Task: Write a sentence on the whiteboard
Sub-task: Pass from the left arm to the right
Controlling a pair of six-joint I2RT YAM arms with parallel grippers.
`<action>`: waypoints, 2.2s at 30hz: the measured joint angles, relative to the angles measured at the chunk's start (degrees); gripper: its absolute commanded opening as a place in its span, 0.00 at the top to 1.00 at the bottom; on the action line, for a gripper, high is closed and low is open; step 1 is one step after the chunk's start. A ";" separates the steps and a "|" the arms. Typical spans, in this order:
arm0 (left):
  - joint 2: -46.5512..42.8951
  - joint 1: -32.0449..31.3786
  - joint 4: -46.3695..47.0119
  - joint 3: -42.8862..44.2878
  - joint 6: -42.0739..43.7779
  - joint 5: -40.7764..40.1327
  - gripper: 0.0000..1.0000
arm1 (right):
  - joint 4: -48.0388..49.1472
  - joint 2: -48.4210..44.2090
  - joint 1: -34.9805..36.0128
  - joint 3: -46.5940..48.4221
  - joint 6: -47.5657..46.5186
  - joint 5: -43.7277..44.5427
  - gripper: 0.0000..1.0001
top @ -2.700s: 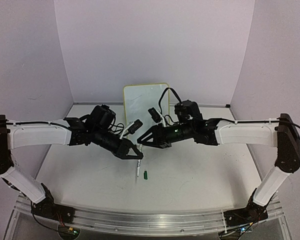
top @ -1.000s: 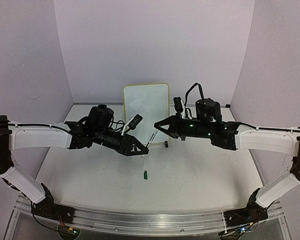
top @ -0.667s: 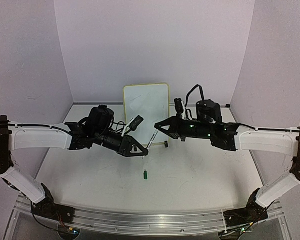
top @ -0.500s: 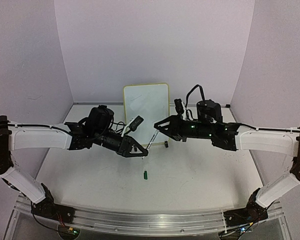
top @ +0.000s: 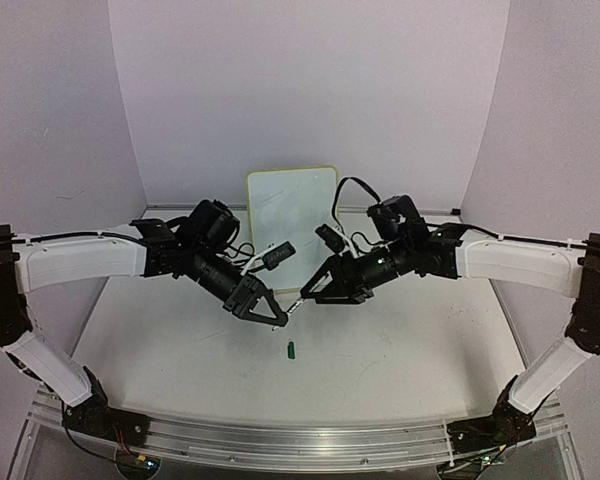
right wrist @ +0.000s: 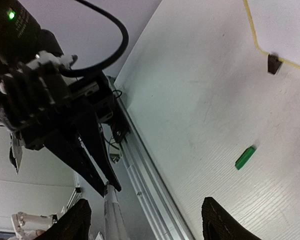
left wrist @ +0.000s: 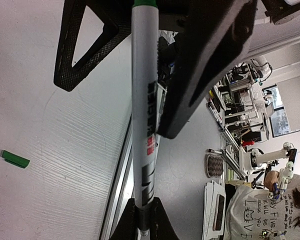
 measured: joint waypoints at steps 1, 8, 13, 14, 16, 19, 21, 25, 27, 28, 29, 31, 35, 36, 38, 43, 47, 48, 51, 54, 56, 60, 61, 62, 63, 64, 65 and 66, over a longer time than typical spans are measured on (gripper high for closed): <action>0.33 -0.04 -1.37 0.44 0.83 0.37 1.00 | -0.63 0.99 0.01 0.04 -0.32 -1.66 0.32; 2.43 -0.56 -9.15 2.25 5.53 2.69 1.00 | -2.97 5.01 0.39 1.54 -1.23 -10.59 0.29; 3.93 -1.23 -12.63 3.63 7.76 3.78 1.00 | -2.96 5.25 0.67 2.75 -1.51 -13.80 0.29; 4.23 -1.38 -13.23 4.02 8.18 3.92 1.00 | -2.95 5.25 0.75 2.93 -1.56 -14.27 0.30; 4.69 -1.63 -14.18 4.75 9.00 4.12 1.00 | -2.97 5.27 0.97 3.14 -1.63 -15.04 0.31; 5.26 -1.70 -15.31 5.77 9.70 4.41 1.00 | -2.93 5.80 1.63 3.46 -1.67 -15.81 0.34; 5.64 -1.72 -15.79 6.22 10.49 4.64 1.00 | -2.96 6.35 2.26 3.60 -1.69 -16.18 0.37; 6.55 -1.72 -16.77 6.94 11.94 4.84 1.00 | -2.97 7.09 3.40 3.67 -1.73 -16.51 0.40; 7.04 -1.72 -17.24 7.24 12.33 4.92 1.00 | -2.97 7.13 3.84 3.67 -1.70 -16.51 0.42; 7.24 -1.73 -17.40 7.30 12.53 4.95 1.00 | -2.97 7.13 4.05 3.76 -1.73 -16.53 0.43; 7.32 -1.75 -17.49 7.31 12.80 4.98 1.00 | -2.98 7.14 4.21 3.82 -1.67 -16.52 0.43; 7.36 -1.76 -17.82 7.41 13.22 5.02 1.00 | -2.95 7.16 4.39 3.94 -1.56 -16.55 0.45; 7.36 -1.80 -18.03 7.49 13.43 5.03 1.00 | -2.92 7.63 4.71 4.21 -1.55 -16.59 0.47; 7.36 -1.80 -18.33 7.49 13.42 5.02 1.00 | -2.90 7.84 4.78 4.25 -1.58 -16.65 0.47; 7.36 -1.80 -19.01 7.49 13.40 5.00 1.00 | -2.90 8.13 4.89 4.26 -1.56 -16.70 0.49; 7.36 -1.80 -19.69 7.49 13.44 5.02 1.00 | -2.92 8.37 5.09 4.30 -1.54 -16.73 0.52; 7.36 -1.80 -20.25 7.49 13.40 5.02 1.00 | -2.88 8.75 5.16 4.42 -1.59 -16.92 0.57; 7.36 -1.80 -20.39 7.49 13.41 5.02 1.00 | -2.78 8.84 5.24 4.45 -1.60 -16.92 0.59; 7.36 -1.98 -20.81 7.49 13.48 5.09 1.00 | -2.60 9.07 5.45 4.50 -1.74 -16.96 0.69; 7.36 -2.17 -21.05 7.49 13.82 5.34 1.00 | -2.53 9.10 5.58 4.50 -2.19 -17.09 0.78; 7.36 -2.24 -21.37 7.49 14.34 5.51 1.00 | -2.49 9.12 5.72 4.50 -2.60 -17.23 0.83; 7.37 -2.29 -22.15 7.51 14.81 6.13 1.00 | -2.48 9.27 5.96 4.50 -3.50 -17.28 0.82; 7.38 -2.29 -22.30 7.51 14.92 6.13 1.00 | -2.46 9.32 6.00 4.50 -3.61 -17.30 0.81; 7.36 -2.29 -22.35 7.51 15.02 6.13 1.00 | -2.46 9.38 6.00 4.48 -3.73 -17.32 0.79; 7.36 -2.29 -22.42 7.53 15.17 6.03 1.00 | -2.46 9.40 6.00 4.48 -3.77 -17.40 0.78; 7.39 -2.29 -22.68 7.58 15.48 5.93 1.00 | -2.46 9.40 6.00 4.48 -3.77 -17.47 0.76; 7.46 -2.30 -23.28 7.95 15.98 5.68 1.00 | -2.48 9.39 6.02 4.48 -3.86 -17.74 0.75; 7.53 -2.31 -23.94 8.34 16.35 5.40 1.00 | -2.45 9.39 6.02 4.48 -3.94 -17.95 0.74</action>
